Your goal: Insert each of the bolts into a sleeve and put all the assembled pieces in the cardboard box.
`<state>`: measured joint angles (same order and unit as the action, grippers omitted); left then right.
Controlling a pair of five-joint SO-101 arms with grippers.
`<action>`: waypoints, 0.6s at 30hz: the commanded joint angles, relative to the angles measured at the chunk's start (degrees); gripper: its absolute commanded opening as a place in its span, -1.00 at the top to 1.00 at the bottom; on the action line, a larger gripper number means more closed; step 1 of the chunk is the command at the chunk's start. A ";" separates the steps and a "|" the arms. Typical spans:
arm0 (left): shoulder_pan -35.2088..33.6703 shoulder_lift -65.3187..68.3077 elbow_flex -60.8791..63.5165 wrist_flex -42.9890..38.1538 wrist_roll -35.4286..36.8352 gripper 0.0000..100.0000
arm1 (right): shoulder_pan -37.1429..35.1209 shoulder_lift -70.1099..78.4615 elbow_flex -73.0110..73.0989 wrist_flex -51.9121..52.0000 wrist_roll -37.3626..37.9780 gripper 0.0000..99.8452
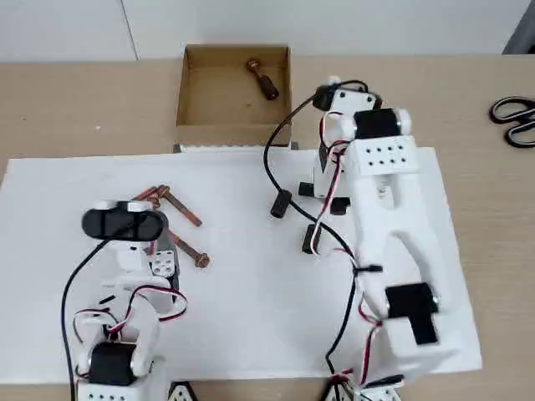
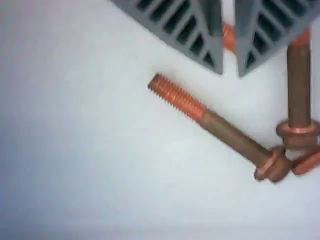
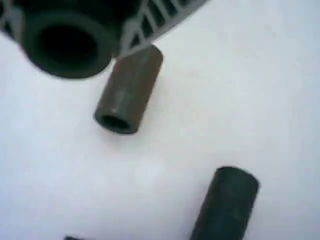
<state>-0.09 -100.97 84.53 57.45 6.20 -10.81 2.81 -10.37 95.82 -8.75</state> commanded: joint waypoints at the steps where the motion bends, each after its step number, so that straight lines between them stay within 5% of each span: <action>1: 0.18 0.70 -6.46 -0.09 -2.64 0.99 | 0.75 -8.75 3.69 0.57 1.85 1.00; 12: -0.26 44.22 -42.68 13.45 -3.34 0.99 | 8.40 -16.84 15.30 0.40 2.20 1.00; 18: 0.18 66.81 -61.49 20.22 4.48 0.99 | 12.88 -16.92 17.85 0.40 2.20 1.00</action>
<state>-0.09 -44.09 32.57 75.03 7.43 -0.18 -11.60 7.38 96.18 -7.16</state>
